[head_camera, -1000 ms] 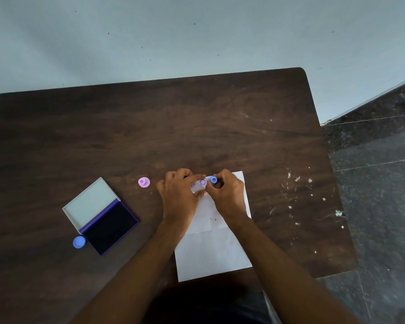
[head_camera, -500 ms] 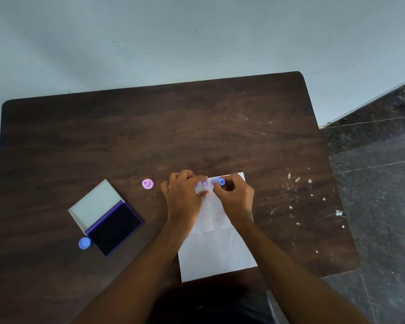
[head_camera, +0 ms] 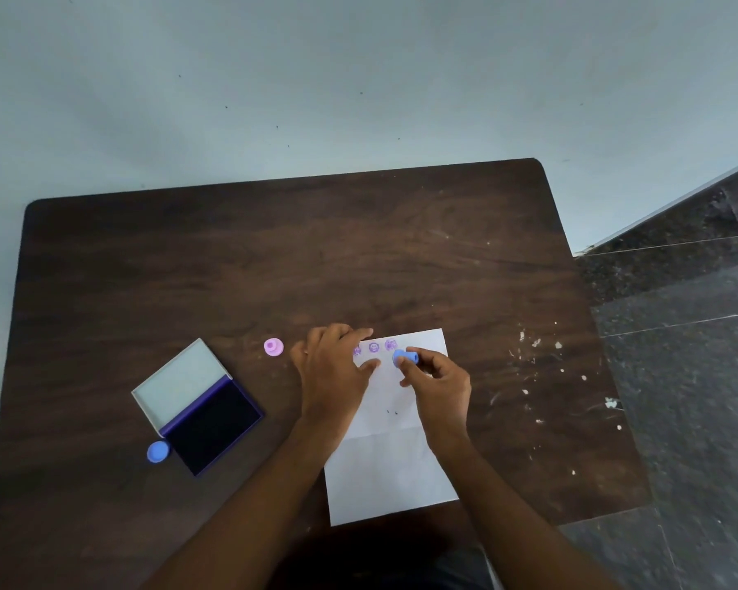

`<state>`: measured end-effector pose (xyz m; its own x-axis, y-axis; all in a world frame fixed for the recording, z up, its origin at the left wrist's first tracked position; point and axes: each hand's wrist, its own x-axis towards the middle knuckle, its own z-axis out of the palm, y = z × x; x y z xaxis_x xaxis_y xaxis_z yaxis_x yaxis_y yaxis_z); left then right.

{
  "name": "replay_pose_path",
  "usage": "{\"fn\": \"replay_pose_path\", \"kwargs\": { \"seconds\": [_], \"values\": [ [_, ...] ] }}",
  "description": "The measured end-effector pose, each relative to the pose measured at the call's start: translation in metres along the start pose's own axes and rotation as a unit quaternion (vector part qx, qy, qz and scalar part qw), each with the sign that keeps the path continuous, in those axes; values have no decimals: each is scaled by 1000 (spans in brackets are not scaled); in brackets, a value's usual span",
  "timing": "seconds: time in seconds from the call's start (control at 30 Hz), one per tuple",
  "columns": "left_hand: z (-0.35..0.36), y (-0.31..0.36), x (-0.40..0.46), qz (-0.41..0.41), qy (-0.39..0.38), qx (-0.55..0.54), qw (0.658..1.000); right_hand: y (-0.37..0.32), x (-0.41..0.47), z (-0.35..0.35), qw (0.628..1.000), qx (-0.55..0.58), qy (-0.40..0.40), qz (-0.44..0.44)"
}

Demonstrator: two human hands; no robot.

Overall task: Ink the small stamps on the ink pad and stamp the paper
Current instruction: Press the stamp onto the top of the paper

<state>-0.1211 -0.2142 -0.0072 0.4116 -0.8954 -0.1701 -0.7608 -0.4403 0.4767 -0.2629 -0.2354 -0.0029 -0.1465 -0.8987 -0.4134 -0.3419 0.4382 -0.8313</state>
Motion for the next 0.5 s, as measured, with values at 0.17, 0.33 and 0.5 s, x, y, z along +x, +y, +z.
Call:
{"fn": "replay_pose_path", "kwargs": {
  "seconds": [0.17, 0.33, 0.5],
  "values": [
    [-10, -3, -6, -2, -1, -27, 1000, -4, -1, 0, 998, 57, -15, 2],
    [-21, -3, -13, -18, 2, -65, 998, -8, -3, -1, 984, 151, -31, 84],
    [-45, -19, -27, -56, 16, -166, 984, -24, -11, 3, 912, 338, -118, 201]
  ]
}}
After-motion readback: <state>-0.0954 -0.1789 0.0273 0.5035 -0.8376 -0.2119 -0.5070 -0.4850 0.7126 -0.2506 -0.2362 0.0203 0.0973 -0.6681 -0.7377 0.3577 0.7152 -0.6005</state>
